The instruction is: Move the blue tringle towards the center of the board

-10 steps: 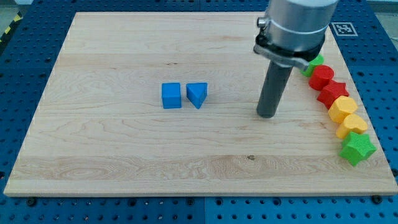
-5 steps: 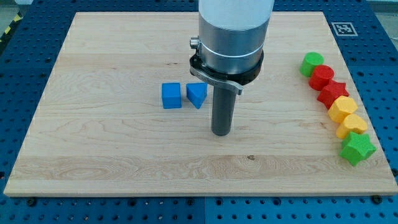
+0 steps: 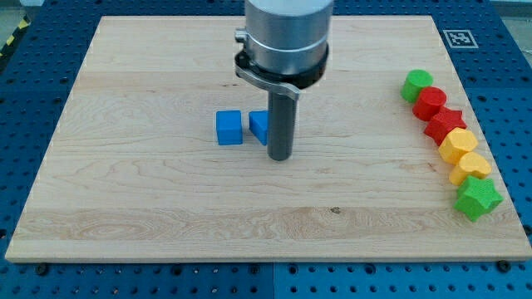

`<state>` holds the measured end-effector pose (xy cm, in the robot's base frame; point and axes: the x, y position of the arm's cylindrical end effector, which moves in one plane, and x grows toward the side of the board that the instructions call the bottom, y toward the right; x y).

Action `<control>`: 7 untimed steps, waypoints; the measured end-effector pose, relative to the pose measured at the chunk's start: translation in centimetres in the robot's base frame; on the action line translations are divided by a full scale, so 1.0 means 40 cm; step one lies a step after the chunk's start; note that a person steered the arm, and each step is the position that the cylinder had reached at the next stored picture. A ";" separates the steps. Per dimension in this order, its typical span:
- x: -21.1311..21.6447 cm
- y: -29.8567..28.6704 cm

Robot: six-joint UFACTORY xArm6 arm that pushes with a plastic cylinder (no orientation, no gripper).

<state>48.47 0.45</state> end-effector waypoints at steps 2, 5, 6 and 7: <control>-0.016 -0.143; -0.121 -0.071; -0.126 -0.003; -0.174 0.019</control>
<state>41.50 1.20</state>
